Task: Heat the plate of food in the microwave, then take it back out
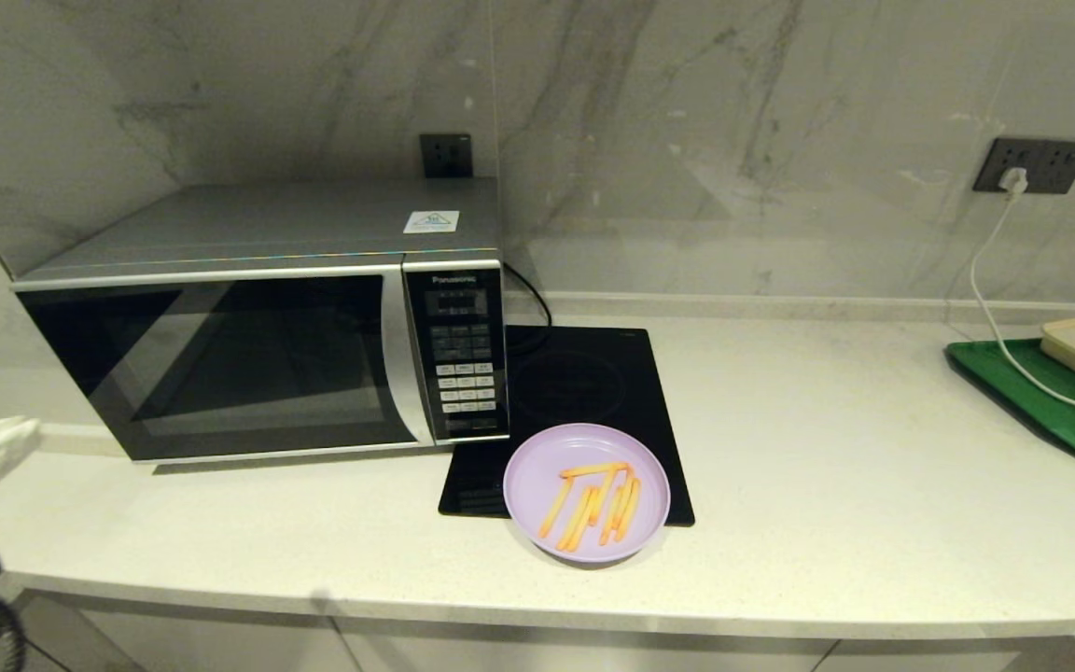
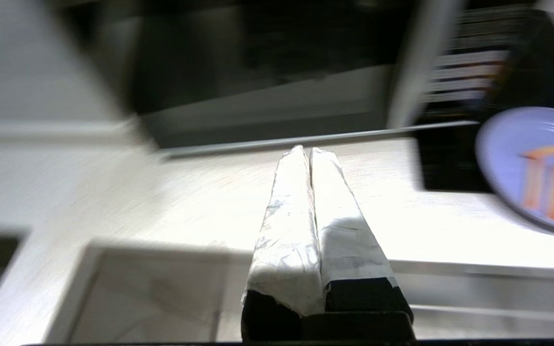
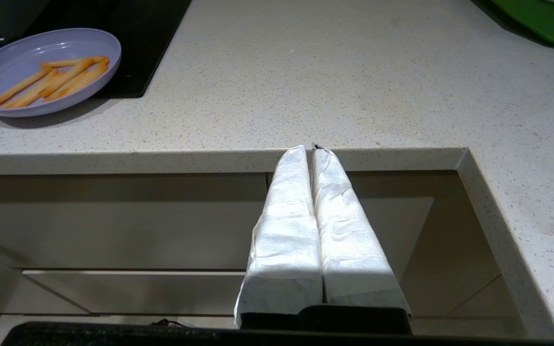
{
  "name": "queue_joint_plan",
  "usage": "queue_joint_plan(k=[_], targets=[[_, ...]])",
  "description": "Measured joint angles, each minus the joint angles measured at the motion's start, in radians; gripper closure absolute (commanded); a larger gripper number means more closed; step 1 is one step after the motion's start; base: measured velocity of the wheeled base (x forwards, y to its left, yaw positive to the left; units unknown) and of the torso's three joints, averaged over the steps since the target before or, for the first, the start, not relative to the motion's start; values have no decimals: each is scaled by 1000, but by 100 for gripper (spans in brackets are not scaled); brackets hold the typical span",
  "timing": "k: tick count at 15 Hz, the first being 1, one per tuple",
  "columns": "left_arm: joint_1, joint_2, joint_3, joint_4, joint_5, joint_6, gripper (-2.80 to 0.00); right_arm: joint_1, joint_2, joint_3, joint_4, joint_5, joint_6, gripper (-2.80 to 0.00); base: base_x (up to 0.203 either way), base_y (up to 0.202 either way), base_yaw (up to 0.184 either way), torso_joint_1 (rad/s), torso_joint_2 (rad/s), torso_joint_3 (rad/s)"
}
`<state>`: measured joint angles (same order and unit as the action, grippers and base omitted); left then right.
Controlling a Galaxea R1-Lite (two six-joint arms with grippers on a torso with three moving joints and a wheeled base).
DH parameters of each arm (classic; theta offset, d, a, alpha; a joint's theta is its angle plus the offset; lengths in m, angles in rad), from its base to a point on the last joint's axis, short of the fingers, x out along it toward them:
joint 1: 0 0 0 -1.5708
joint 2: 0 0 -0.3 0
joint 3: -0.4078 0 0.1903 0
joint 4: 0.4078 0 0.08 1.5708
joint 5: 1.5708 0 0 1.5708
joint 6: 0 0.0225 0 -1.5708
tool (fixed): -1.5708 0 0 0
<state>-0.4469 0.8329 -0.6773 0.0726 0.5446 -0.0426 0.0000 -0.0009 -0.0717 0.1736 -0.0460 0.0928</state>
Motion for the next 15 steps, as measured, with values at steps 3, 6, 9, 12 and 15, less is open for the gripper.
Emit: queue_joint_plan(k=[3,6,9,12,15], targets=[[177,-239,56,112,-6,60,0,0,0,0,0,0,0,0,0,0,0,0,0,0],[261,-436,75,215,-30,146,0,0,0,0,0,0,0,0,0,0,0,0,0,0],[312,-521,69,249,0,151,0,0,0,0,0,0,0,0,0,0,0,0,0,0],[424,-525,27,251,-91,163,0,0,0,0,0,0,0,0,0,0,0,0,0,0],[551,-542,56,285,-267,137,0,0,0,0,0,0,0,0,0,0,0,0,0,0]])
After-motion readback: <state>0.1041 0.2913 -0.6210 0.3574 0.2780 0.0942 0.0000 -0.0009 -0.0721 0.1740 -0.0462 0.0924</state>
